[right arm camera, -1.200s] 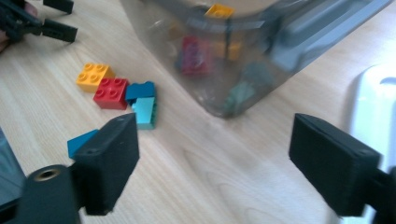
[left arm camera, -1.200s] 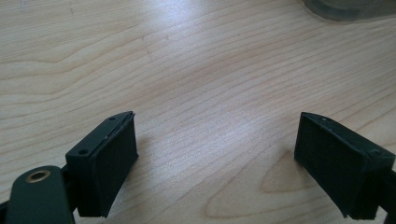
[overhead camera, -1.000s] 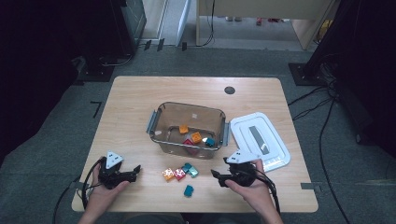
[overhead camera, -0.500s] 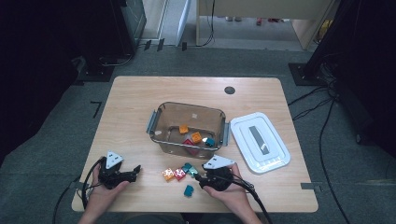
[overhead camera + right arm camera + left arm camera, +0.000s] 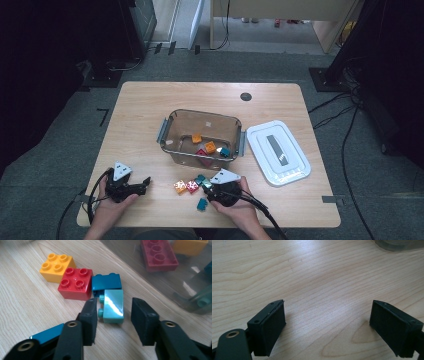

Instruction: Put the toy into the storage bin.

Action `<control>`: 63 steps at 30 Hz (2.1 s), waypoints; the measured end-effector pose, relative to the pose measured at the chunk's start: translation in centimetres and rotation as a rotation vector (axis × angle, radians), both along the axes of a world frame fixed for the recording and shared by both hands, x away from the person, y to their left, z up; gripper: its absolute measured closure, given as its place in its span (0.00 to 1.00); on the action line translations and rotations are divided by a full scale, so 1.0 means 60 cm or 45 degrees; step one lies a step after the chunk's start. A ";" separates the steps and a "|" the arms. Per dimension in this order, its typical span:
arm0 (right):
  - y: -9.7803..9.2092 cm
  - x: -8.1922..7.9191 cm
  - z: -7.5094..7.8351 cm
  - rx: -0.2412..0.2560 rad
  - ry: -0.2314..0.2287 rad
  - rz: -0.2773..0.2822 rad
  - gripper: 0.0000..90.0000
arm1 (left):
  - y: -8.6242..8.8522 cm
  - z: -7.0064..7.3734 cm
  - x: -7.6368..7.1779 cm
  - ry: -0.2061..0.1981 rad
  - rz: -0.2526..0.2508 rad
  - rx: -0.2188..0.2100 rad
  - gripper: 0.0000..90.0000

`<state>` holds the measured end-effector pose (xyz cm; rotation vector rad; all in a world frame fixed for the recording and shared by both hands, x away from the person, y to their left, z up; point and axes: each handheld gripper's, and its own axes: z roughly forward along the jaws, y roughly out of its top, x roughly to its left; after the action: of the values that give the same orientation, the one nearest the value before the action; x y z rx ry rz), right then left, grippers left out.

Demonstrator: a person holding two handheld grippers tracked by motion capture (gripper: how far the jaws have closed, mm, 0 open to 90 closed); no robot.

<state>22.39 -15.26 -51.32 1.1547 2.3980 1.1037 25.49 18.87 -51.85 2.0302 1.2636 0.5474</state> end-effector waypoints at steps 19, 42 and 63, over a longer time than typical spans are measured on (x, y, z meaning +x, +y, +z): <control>-0.091 -0.017 0.023 0.005 -0.014 -0.070 0.75 | 0.000 0.000 0.000 0.000 0.001 0.000 0.15; -0.214 -0.024 0.011 -0.049 0.020 -0.273 0.73 | 0.000 0.000 0.000 0.000 0.000 0.001 0.15; -0.215 -0.020 0.024 -0.045 0.021 -0.262 0.75 | 0.000 0.000 0.000 -0.001 0.001 0.001 0.15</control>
<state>21.17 -28.16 -49.89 1.3675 2.2398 0.9857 25.47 18.87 -51.85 2.0305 1.2638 0.5489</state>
